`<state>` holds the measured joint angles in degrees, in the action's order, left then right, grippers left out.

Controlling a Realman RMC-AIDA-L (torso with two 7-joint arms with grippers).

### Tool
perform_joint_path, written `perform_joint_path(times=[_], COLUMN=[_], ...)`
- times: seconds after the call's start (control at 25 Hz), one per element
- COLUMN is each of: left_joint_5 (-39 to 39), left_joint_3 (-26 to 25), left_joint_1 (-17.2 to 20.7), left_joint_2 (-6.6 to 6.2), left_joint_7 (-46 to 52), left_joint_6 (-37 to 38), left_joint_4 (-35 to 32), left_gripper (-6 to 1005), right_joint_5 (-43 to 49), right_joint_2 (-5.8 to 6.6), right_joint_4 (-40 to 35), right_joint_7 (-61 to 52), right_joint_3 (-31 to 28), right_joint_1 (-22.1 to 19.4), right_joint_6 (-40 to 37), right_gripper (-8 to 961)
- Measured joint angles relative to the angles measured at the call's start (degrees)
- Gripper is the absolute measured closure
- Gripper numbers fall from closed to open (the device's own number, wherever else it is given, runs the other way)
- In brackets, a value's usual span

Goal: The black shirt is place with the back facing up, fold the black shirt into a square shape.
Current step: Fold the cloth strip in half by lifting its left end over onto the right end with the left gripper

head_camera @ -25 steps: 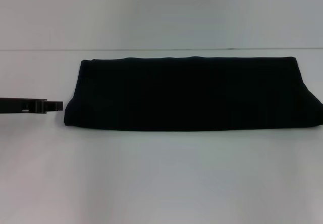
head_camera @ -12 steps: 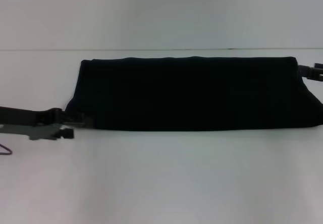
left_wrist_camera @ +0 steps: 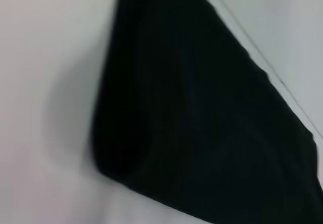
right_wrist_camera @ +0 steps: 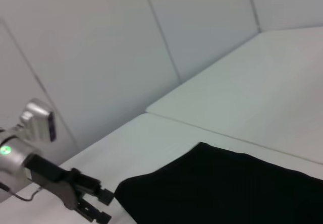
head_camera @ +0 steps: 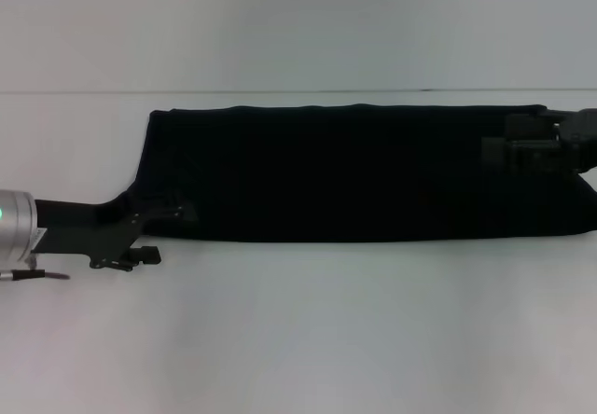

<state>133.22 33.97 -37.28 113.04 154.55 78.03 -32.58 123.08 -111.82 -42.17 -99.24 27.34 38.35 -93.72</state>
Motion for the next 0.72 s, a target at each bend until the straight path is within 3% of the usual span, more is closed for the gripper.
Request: perform_joint_path(times=[0.72], left_joint_5=[-0.45], left_joint_3=[-2.05], left_joint_1=[0.21], left_joint_2=[-0.18], left_joint_7=[14.09], left_joint_6=[-6.64], left_joint_4=[1.78], left_gripper=[38], right_joint_5=[-0.10], right_joint_2=[-0.40], right_joint_4=[-0.80], right_joint_7=[3.40], right_joint_3=[-0.34], right_joint_1=[0.76], right_joint_6=[0.59], right_gripper=[45])
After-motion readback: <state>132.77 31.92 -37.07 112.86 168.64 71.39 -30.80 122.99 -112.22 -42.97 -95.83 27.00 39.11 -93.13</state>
